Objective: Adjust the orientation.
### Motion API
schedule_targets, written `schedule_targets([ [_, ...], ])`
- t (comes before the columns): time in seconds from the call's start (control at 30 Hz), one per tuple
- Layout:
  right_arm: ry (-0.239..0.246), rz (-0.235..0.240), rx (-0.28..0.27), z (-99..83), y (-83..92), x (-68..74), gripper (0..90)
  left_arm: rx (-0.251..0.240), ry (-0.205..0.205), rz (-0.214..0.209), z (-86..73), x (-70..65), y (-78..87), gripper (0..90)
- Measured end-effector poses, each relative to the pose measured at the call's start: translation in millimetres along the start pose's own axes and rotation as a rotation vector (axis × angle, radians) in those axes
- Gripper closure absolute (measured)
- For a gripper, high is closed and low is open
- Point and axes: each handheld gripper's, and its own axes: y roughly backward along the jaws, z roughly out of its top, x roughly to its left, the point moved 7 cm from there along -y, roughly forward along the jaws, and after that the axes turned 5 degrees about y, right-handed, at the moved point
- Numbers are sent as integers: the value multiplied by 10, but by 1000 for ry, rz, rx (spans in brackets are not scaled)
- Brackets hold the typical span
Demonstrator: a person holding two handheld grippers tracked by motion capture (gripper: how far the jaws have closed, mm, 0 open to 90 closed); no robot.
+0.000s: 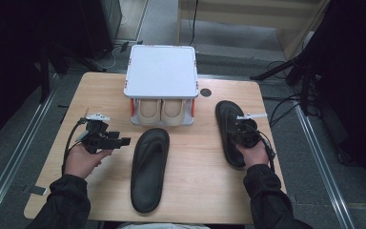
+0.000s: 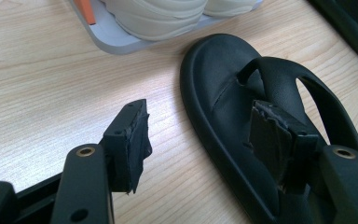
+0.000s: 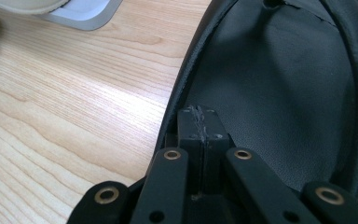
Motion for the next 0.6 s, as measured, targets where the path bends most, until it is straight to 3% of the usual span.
schedule_targets([
  [0.23,-5,3,-8,11,15,-17,890,5,2,-1,-4,-3,-5,385],
  [0.4,-19,4,-47,72,141,-65,856,7,-1,0,-8,-1,-2,385],
  [0.6,-23,-38,-123,173,342,-188,726,-11,2,10,-21,3,33,388],
])
